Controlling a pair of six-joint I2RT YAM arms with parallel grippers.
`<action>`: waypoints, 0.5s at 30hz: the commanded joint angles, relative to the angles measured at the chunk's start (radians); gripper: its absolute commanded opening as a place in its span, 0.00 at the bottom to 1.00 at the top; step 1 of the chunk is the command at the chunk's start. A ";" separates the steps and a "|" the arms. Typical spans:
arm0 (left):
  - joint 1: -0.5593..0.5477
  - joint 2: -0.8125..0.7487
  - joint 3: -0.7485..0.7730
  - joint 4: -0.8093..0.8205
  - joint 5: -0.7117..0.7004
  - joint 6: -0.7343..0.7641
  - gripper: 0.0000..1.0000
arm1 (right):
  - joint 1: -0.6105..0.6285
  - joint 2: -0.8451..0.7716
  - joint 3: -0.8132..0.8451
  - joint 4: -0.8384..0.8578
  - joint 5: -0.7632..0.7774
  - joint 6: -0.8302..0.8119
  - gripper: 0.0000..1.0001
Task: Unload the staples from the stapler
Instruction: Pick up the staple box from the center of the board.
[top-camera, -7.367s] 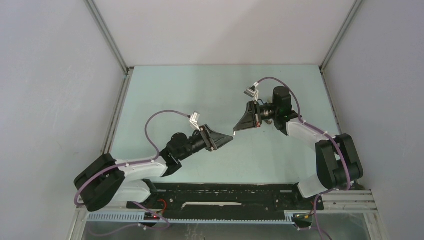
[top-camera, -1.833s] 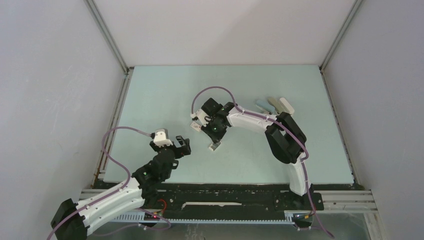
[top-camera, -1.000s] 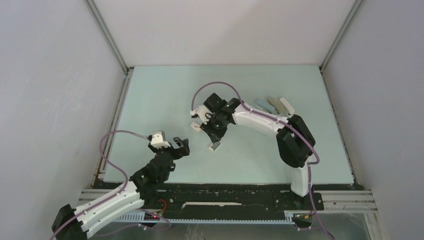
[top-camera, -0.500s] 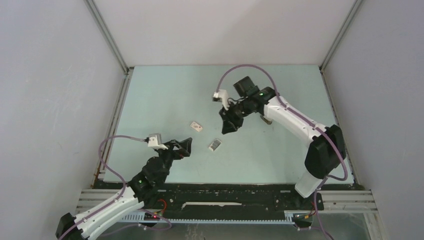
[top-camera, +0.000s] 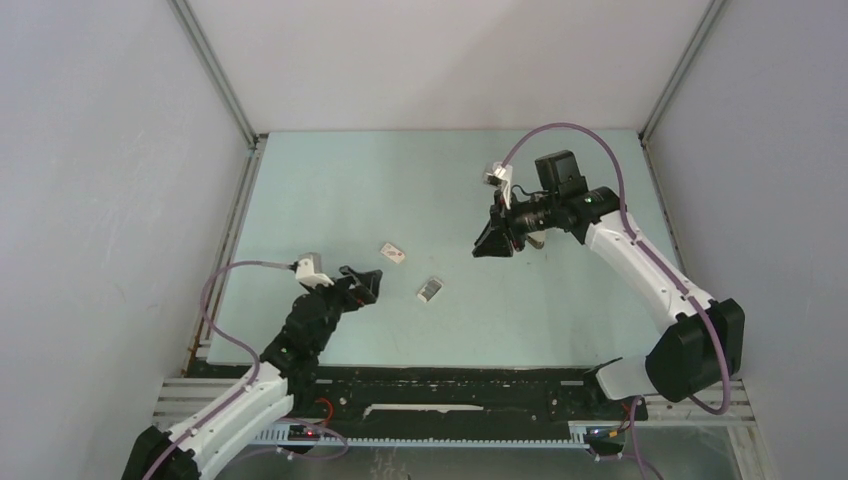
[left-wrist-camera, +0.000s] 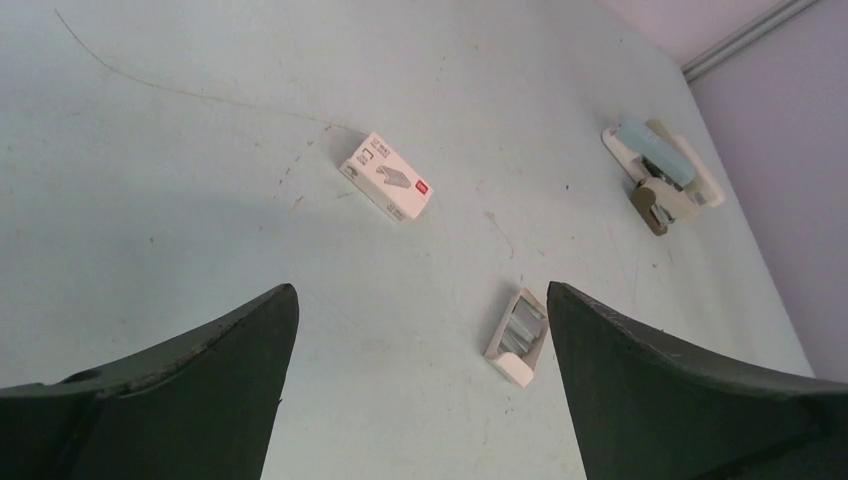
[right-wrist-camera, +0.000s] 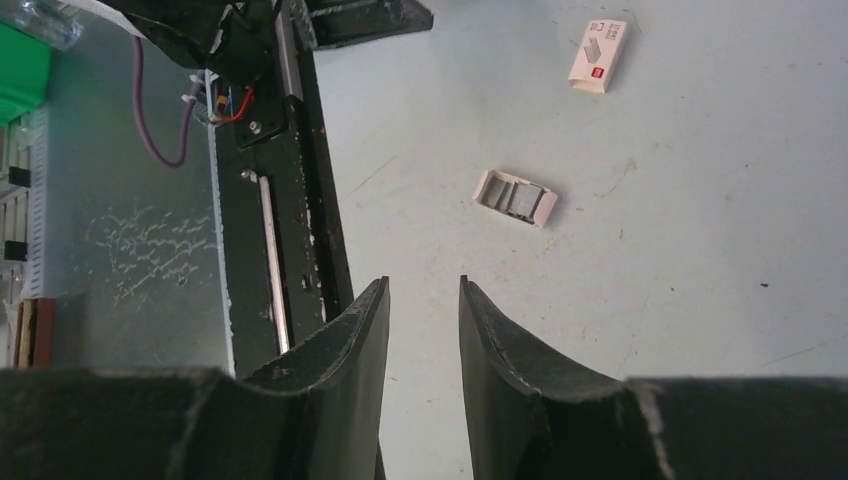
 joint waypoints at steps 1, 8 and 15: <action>0.154 0.046 0.092 0.082 0.211 -0.032 1.00 | -0.028 -0.045 -0.033 0.069 -0.079 0.029 0.40; 0.401 0.320 0.209 0.216 0.534 -0.087 0.93 | -0.027 -0.048 -0.055 0.100 -0.096 0.049 0.40; 0.482 0.762 0.382 0.347 0.728 -0.093 0.83 | -0.015 -0.035 -0.065 0.109 -0.097 0.050 0.40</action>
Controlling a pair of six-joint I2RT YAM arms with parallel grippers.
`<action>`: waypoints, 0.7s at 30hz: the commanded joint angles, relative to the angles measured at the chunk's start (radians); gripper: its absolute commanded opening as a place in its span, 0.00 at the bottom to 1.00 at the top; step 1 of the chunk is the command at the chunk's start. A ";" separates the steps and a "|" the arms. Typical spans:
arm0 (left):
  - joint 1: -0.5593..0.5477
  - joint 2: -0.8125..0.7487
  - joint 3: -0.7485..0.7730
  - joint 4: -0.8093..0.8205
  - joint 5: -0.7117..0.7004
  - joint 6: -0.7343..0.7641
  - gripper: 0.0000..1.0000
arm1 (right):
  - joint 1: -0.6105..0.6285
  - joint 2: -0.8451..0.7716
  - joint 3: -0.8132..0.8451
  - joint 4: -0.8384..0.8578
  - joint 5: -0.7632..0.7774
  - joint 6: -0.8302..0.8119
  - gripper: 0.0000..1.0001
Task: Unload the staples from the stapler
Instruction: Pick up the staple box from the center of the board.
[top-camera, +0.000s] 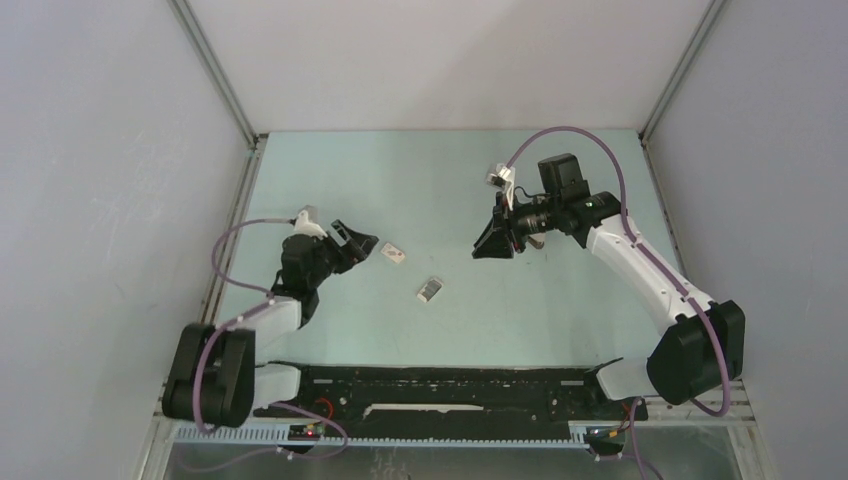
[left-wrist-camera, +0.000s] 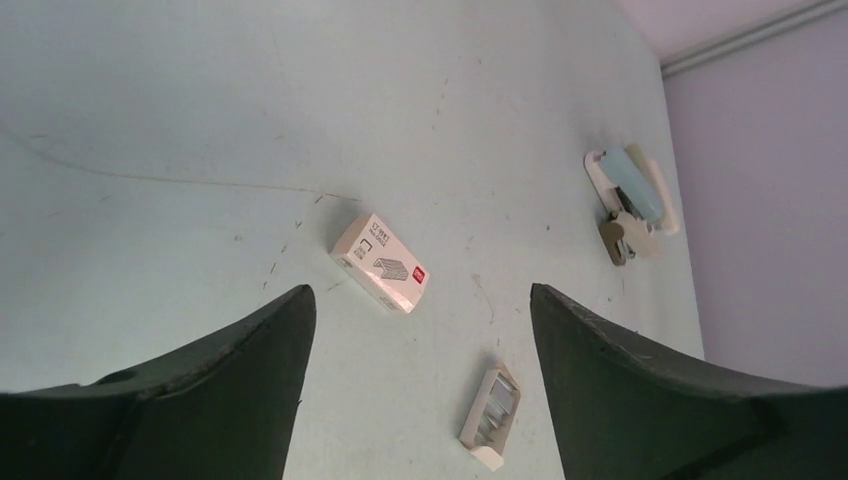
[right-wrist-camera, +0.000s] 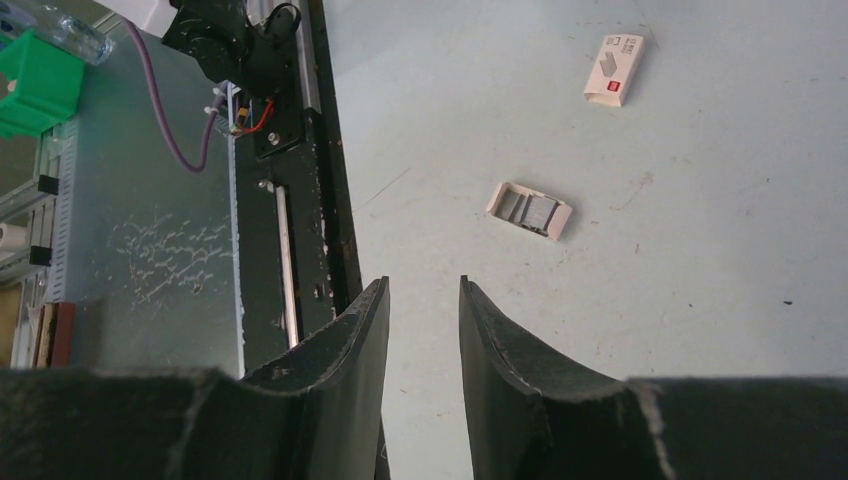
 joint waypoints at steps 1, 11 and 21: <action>0.039 0.204 0.133 0.144 0.199 -0.020 0.75 | 0.011 -0.009 -0.004 0.034 -0.026 0.012 0.40; 0.069 0.508 0.299 0.145 0.282 -0.011 0.52 | 0.018 0.004 -0.005 0.031 -0.025 0.002 0.40; 0.072 0.611 0.352 0.130 0.332 0.008 0.42 | 0.021 0.008 -0.004 0.027 -0.022 -0.002 0.40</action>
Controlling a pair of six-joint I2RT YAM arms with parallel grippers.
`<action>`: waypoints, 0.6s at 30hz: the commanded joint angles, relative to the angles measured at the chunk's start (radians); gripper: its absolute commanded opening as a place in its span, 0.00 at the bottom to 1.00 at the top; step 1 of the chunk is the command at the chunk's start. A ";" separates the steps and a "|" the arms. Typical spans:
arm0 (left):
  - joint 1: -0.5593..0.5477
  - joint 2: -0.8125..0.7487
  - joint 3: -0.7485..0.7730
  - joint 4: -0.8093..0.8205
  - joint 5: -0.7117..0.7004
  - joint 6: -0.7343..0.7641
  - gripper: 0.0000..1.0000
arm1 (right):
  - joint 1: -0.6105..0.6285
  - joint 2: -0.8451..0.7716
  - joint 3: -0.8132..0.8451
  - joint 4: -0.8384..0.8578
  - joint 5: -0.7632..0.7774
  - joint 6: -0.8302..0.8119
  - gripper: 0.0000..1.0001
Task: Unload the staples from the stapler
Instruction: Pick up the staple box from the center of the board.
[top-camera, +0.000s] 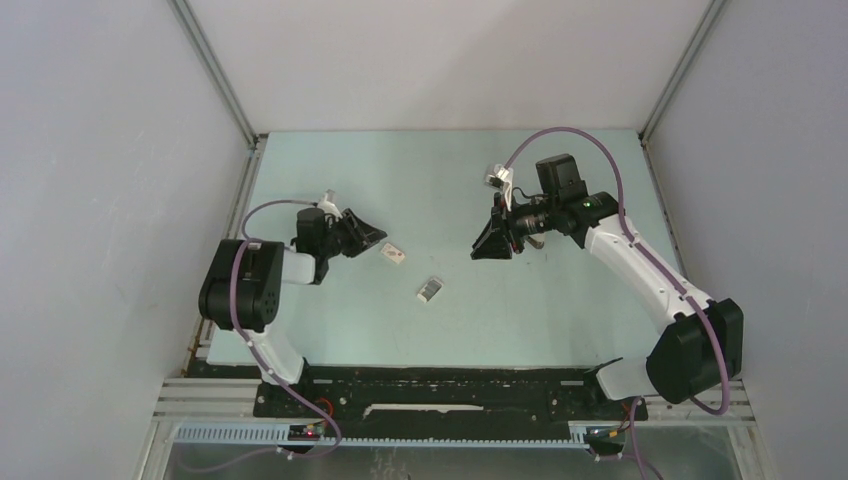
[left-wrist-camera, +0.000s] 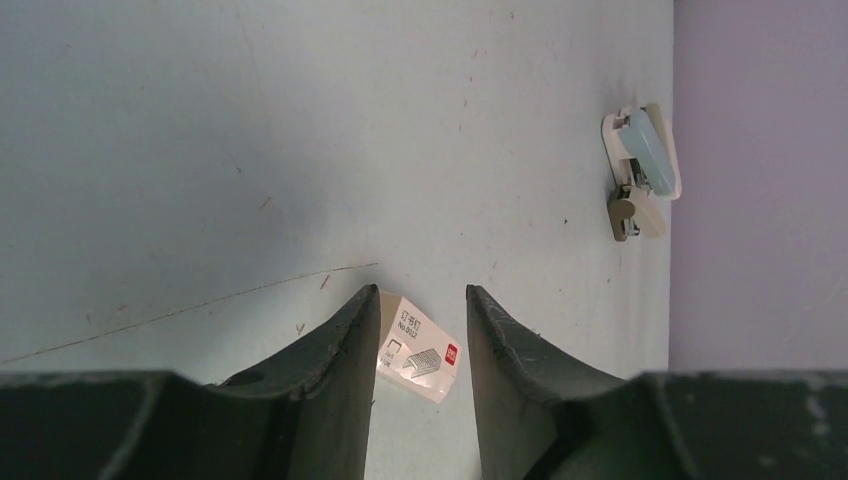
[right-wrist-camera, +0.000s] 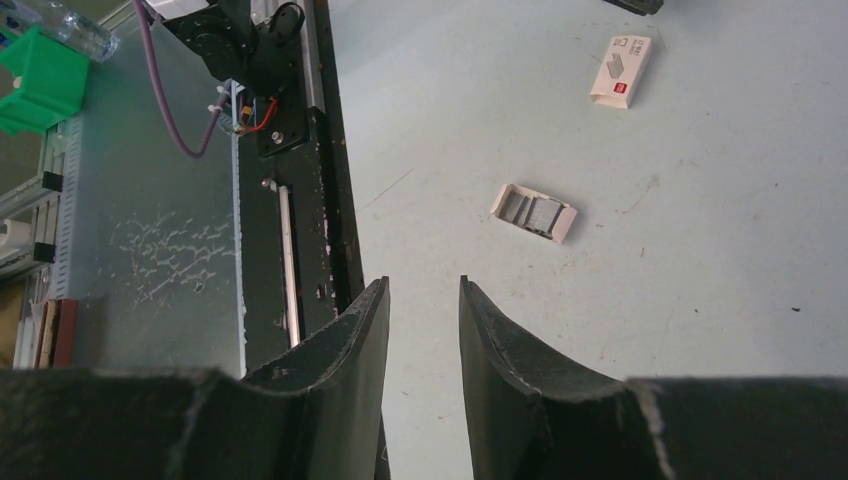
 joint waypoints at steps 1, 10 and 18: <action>0.009 0.014 0.044 0.018 0.045 0.025 0.42 | 0.007 0.002 -0.001 0.015 -0.016 -0.003 0.40; 0.009 0.046 0.039 -0.007 0.032 0.037 0.41 | 0.010 0.003 -0.001 0.015 -0.017 -0.003 0.40; 0.008 0.032 0.024 -0.015 0.045 0.035 0.37 | 0.013 0.007 -0.001 0.016 -0.011 -0.006 0.40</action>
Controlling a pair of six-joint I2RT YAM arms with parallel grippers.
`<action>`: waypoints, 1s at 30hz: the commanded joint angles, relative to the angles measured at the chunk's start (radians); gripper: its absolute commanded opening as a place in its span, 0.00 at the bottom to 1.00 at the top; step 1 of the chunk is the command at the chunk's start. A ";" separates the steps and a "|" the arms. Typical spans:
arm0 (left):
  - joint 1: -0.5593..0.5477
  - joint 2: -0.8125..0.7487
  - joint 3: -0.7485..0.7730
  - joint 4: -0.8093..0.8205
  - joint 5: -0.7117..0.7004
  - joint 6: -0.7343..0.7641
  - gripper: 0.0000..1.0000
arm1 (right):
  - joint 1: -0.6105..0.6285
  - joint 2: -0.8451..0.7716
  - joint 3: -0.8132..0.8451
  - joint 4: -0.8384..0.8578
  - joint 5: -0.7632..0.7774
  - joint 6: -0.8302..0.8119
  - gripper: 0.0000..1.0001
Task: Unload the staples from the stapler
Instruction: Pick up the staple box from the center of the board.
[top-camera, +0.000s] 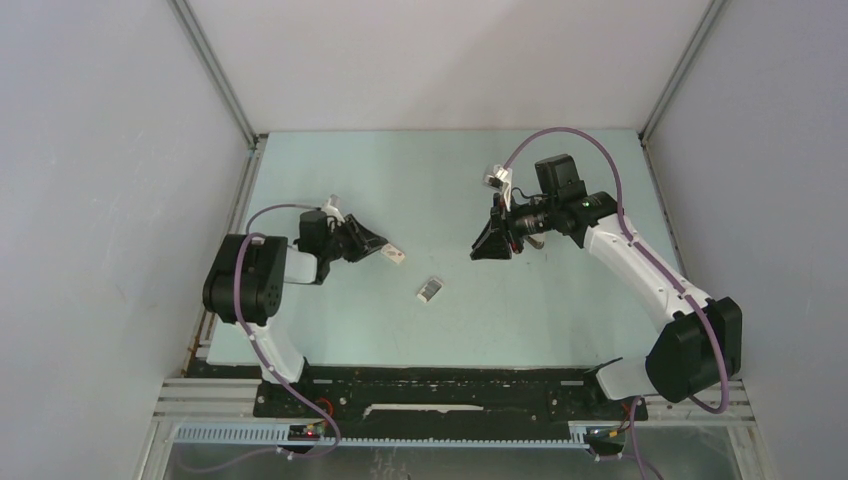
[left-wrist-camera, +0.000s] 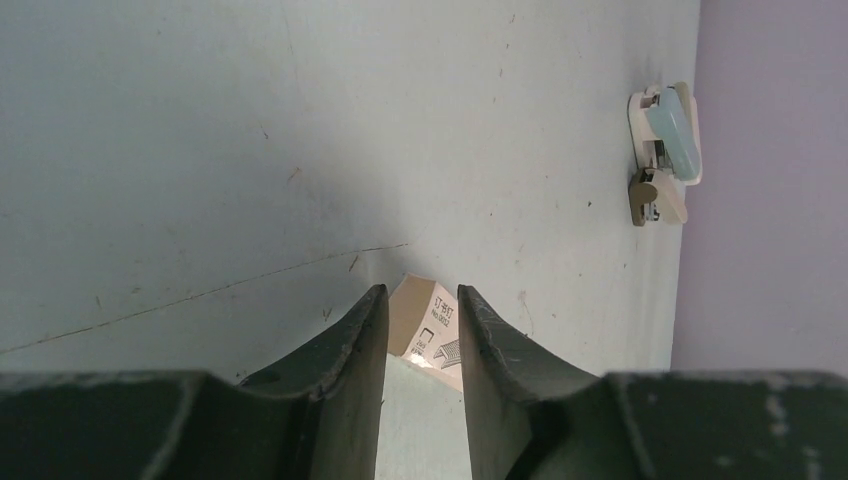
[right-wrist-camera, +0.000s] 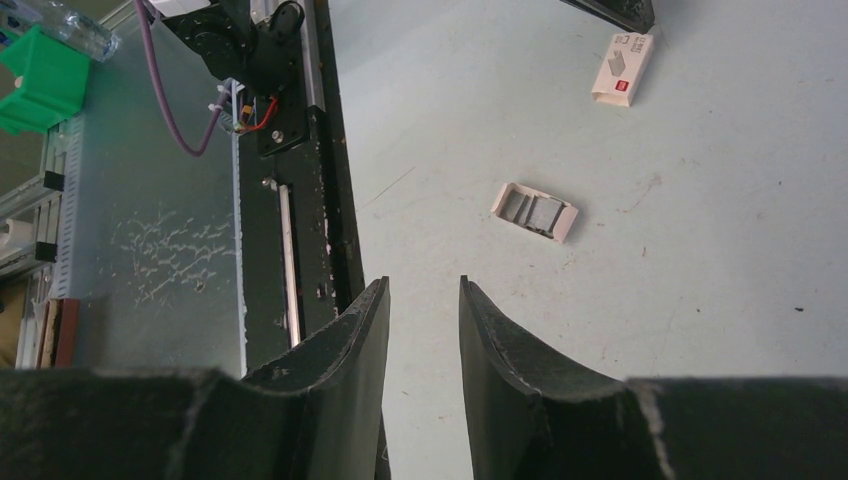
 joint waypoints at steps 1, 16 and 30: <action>0.009 -0.026 0.012 0.008 0.022 0.025 0.36 | 0.012 0.001 -0.001 0.016 -0.013 -0.006 0.40; -0.007 -0.033 -0.033 0.036 0.053 0.006 0.27 | 0.016 0.003 0.000 0.015 -0.001 -0.006 0.40; -0.015 -0.054 -0.063 0.039 0.053 -0.003 0.08 | 0.016 -0.006 -0.001 0.015 -0.001 -0.004 0.40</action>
